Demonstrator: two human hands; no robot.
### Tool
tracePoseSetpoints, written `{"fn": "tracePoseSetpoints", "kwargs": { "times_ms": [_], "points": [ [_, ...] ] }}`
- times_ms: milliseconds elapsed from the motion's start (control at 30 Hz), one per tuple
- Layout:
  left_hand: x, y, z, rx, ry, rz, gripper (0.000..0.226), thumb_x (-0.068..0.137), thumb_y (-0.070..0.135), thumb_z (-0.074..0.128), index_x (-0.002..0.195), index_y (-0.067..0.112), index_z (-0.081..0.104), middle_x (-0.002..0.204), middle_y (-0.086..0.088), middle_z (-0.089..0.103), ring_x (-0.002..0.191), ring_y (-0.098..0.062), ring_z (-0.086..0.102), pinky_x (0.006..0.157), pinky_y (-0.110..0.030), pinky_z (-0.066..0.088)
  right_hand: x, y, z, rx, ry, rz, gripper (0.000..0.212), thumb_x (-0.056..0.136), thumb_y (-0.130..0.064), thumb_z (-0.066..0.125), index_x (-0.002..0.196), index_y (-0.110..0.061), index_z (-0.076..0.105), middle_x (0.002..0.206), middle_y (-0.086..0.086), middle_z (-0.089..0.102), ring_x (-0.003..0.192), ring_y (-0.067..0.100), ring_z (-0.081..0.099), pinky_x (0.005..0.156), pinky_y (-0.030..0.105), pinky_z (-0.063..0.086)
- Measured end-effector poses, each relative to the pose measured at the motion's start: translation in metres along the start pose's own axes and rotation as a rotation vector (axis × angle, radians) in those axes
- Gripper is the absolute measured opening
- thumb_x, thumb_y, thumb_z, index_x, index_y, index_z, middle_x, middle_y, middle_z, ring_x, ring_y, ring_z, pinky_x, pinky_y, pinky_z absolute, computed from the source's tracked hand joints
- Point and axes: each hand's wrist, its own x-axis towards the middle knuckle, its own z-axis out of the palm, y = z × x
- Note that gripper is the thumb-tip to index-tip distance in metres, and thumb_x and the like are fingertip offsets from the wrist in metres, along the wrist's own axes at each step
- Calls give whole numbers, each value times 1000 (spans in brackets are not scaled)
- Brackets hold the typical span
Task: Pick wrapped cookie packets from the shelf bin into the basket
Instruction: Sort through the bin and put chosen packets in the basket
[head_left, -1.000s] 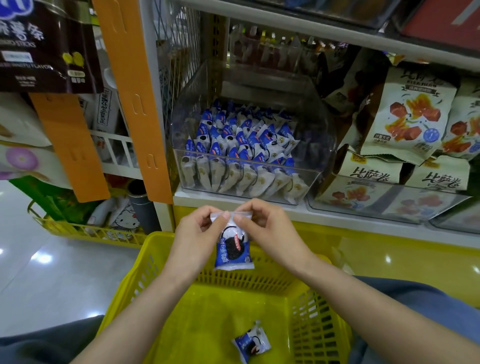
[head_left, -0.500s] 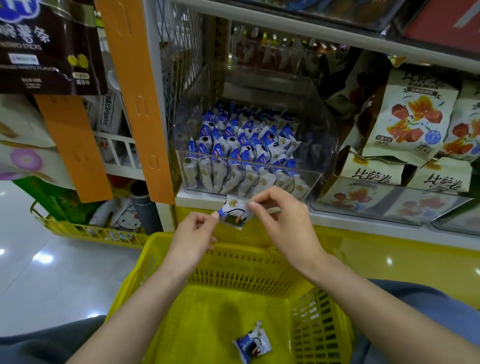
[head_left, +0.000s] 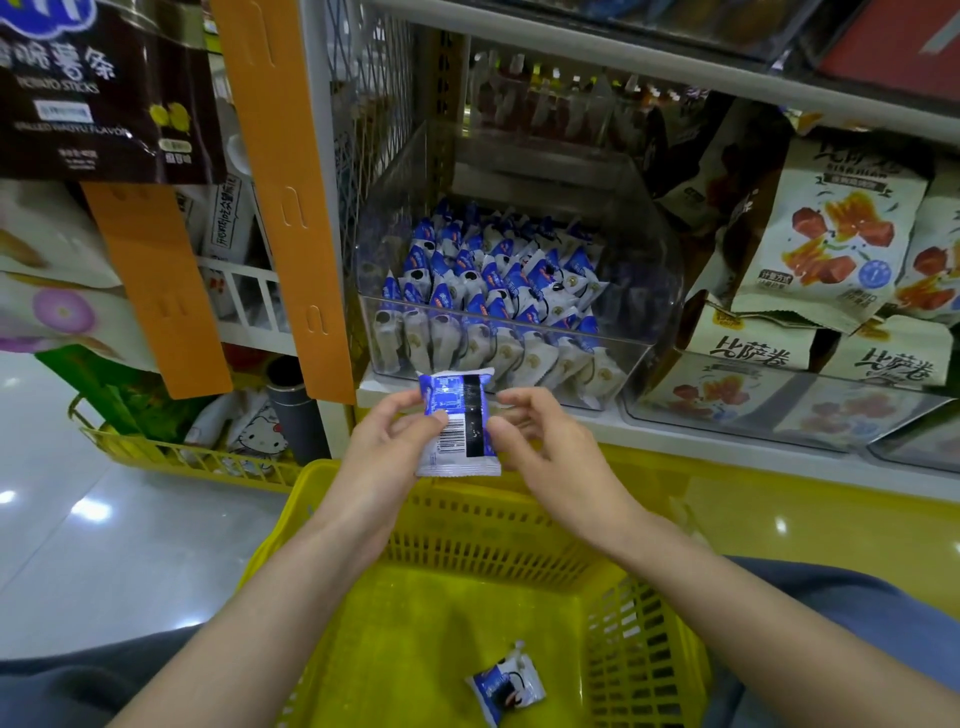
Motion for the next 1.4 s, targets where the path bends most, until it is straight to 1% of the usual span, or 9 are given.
{"fn": "tracePoseSetpoints", "kwargs": {
  "times_ms": [133, 233, 400, 533, 667, 833, 1000, 1267, 1400],
  "points": [
    [1, -4, 1, 104, -69, 35, 22, 92, 14, 52, 111, 21, 60, 105, -7, 70, 99, -22, 64, 91, -39, 47, 2, -4, 0, 470, -192, 222, 17, 97, -16, 44, 96, -21, 60, 85, -7, 66, 67, -3, 64, 58, 14, 52],
    [4, -8, 0, 380, -8, 214, 34, 92, 14, 53, 126, 15, 53, 112, -1, 63, 93, -12, 60, 80, -23, 47, 1, -1, 0, 533, -219, 251, 13, 94, -18, 50, 104, -18, 59, 92, 0, 69, 76, 8, 65, 67, 21, 54],
    [0, -15, 2, 419, -75, 284, 33, 86, 19, 61, 115, 27, 46, 113, 9, 57, 103, -7, 55, 89, -28, 44, 2, 1, 6, 591, -183, 297, 23, 93, -22, 51, 111, -7, 50, 97, 9, 67, 75, 11, 65, 65, 23, 56],
    [-1, -18, 3, 402, -165, 287, 30, 85, 16, 62, 107, 33, 50, 110, 7, 60, 99, -8, 61, 84, -21, 49, 2, 0, 9, 533, -163, 265, 19, 95, -26, 48, 104, -9, 46, 85, 5, 65, 59, 4, 60, 59, 20, 52],
    [0, -20, 1, 403, -229, 308, 28, 92, 14, 51, 120, 19, 50, 113, 11, 61, 95, 10, 60, 79, -8, 45, 3, 1, 8, 476, -136, 225, 17, 93, -23, 51, 99, -9, 45, 83, 3, 64, 64, 11, 58, 57, 18, 49],
    [1, -17, -3, 411, -236, 285, 23, 97, 15, 41, 115, 18, 54, 107, 4, 66, 98, -5, 64, 85, -23, 51, 4, 4, 6, 437, -126, 174, 15, 93, -22, 51, 96, -10, 44, 79, 0, 64, 65, 9, 58, 58, 15, 48],
    [2, -16, -11, 815, -102, 539, 22, 95, 17, 46, 111, 22, 60, 91, 13, 65, 83, 5, 61, 70, -5, 42, 4, 8, 8, 376, -143, 133, 14, 91, -21, 55, 90, -14, 43, 88, 6, 65, 74, 13, 57, 67, 21, 47],
    [-1, -15, -7, 678, -97, 410, 29, 93, 8, 44, 97, 36, 48, 92, -1, 70, 80, -25, 65, 72, -48, 53, 2, 14, 15, 136, -64, -54, 20, 87, -25, 61, 87, -16, 43, 82, -4, 58, 75, 12, 54, 76, 36, 49],
    [-5, -14, -3, 535, -143, 325, 6, 90, 31, 53, 94, 31, 56, 94, 10, 68, 85, -6, 65, 82, -40, 54, -2, 17, 12, -103, -14, -140, 31, 81, -33, 66, 90, -22, 39, 91, -2, 59, 83, 16, 58, 78, 40, 50]
  ]
}}
